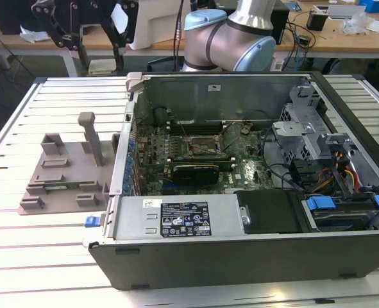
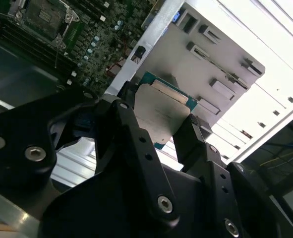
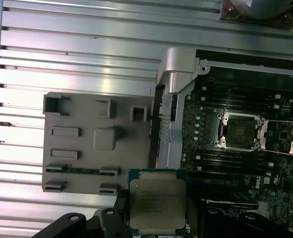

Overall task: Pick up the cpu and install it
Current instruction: 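Pick up the cpu and move it towards the insertion slot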

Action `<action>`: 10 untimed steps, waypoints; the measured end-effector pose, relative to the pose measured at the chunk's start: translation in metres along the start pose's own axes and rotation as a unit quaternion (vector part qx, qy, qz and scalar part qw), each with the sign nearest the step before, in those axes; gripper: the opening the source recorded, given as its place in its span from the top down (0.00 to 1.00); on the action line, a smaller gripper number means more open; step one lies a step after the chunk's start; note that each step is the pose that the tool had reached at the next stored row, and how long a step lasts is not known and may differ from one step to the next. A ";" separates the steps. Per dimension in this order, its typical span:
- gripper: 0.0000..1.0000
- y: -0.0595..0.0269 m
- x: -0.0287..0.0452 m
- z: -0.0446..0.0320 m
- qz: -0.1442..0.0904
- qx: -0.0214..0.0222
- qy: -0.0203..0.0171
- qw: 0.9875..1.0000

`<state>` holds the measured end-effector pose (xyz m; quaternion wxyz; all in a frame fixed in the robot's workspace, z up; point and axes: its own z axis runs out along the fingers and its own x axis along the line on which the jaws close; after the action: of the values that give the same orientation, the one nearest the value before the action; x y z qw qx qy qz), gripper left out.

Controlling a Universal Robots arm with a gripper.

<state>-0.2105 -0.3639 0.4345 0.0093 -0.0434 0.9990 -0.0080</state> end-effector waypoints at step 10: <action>0.45 -0.0014 -0.0168 0.0046 0.000 0.000 0.000 1.000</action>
<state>-0.1935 -0.3639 0.4303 0.0093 -0.0435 0.9990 -0.0081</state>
